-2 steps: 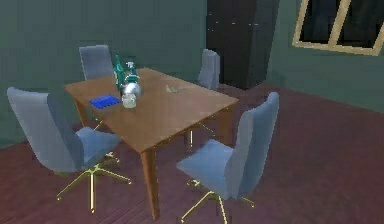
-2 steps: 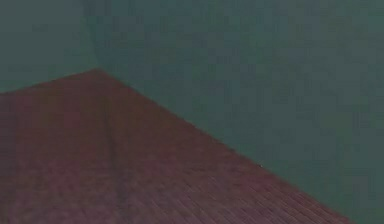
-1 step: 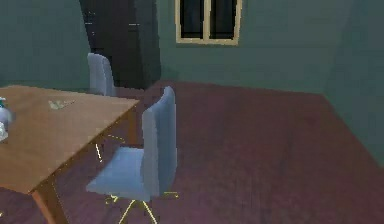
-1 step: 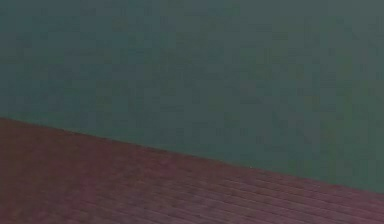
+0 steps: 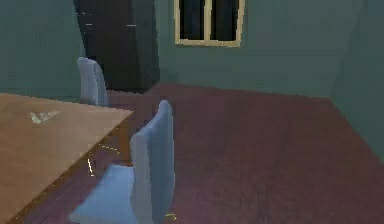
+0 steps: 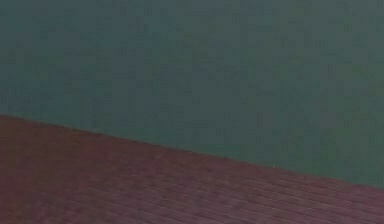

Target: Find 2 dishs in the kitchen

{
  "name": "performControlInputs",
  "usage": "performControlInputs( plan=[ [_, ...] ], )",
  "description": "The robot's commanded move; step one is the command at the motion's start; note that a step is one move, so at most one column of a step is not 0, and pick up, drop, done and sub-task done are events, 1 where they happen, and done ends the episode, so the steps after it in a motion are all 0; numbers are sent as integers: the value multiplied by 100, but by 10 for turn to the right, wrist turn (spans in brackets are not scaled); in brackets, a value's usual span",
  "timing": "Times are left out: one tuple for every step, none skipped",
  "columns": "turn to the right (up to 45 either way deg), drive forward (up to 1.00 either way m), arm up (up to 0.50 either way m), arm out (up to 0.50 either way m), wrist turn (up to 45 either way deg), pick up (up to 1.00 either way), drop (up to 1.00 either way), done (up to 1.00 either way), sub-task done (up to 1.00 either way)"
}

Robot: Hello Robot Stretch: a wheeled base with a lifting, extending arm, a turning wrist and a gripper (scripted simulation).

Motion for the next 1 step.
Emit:
performControlInputs(
  plan=[
    [450, 0, 0, 0, 0, 0, 0, 0, 0]
  ],
)
